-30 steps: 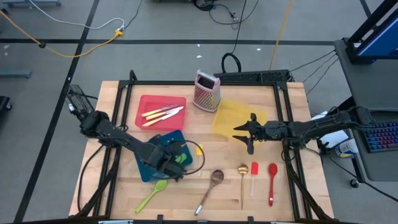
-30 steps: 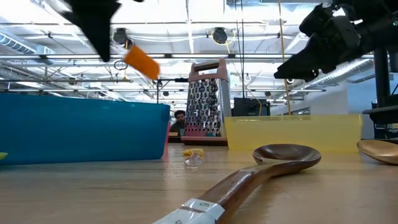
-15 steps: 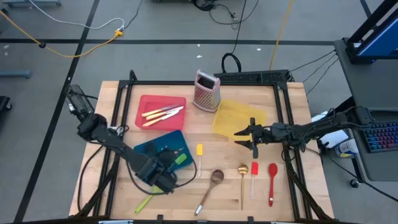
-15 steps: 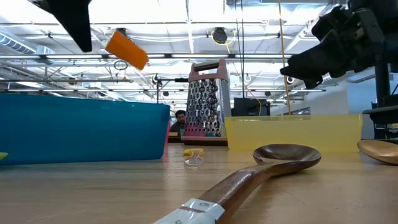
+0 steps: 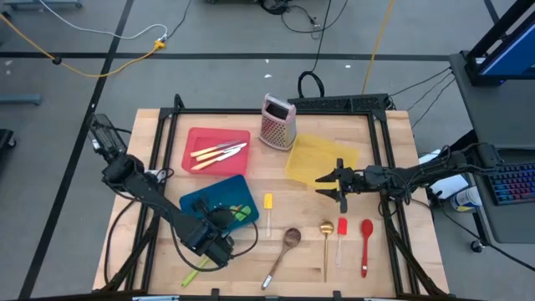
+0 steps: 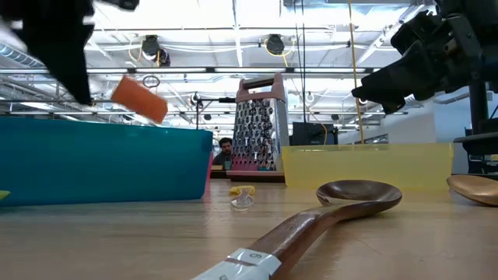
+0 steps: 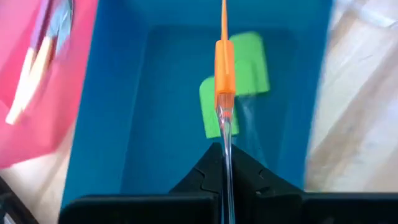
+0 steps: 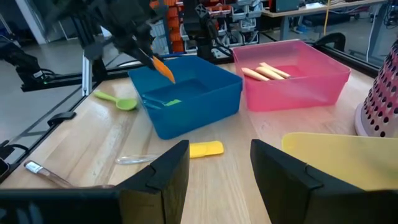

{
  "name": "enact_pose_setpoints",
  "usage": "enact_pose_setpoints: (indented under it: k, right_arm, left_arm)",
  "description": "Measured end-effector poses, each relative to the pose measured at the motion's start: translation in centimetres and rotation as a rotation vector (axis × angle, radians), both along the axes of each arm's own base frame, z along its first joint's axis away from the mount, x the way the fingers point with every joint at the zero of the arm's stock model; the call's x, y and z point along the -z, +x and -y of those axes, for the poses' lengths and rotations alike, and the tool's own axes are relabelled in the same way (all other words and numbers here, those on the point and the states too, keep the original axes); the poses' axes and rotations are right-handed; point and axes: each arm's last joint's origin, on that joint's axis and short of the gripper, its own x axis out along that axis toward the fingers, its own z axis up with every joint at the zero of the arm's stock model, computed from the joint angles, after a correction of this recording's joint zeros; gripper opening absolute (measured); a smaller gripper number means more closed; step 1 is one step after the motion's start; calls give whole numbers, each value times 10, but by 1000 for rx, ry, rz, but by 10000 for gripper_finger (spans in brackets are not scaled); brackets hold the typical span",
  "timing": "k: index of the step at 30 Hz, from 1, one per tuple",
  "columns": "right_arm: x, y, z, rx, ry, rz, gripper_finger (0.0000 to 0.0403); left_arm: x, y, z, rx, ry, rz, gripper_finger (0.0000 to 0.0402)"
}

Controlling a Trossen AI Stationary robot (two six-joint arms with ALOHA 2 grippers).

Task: Pick & Place Kitchen Items
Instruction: Put the orange spatula into the blue bin

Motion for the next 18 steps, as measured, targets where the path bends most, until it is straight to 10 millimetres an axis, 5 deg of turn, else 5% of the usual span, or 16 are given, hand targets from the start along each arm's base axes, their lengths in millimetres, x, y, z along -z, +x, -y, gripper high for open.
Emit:
enact_pose_setpoints:
  k: [8, 18]
  right_arm:
    - [0, 0, 0, -1, -8, 1, 164]
    - [0, 0, 0, -1, -9, -2, 164]
  left_arm:
    - [41, -5, -11, -38, -57, -26, 11]
    - [62, 0, -28, -54, -94, -5, 13]
